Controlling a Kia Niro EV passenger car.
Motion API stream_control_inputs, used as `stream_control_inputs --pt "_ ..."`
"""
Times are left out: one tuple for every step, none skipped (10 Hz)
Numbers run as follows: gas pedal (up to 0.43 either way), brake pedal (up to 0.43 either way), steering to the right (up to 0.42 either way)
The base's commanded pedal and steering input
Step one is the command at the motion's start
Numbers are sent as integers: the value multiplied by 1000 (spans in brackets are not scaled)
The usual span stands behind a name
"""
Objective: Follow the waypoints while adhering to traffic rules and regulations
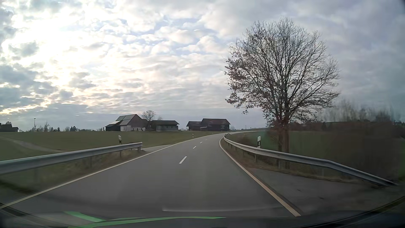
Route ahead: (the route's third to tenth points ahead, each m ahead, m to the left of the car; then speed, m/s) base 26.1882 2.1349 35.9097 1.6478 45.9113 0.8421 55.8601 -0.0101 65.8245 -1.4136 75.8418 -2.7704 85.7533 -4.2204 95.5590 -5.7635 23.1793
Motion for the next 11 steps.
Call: stream_control_inputs --pt "169 0 9" --pt "169 0 9" --pt "169 0 10" --pt "169 0 11" --pt "169 0 11" --pt "169 0 12" --pt "169 0 12" --pt "177 0 12" --pt "177 0 12" --pt "177 0 12" --pt "177 0 12"
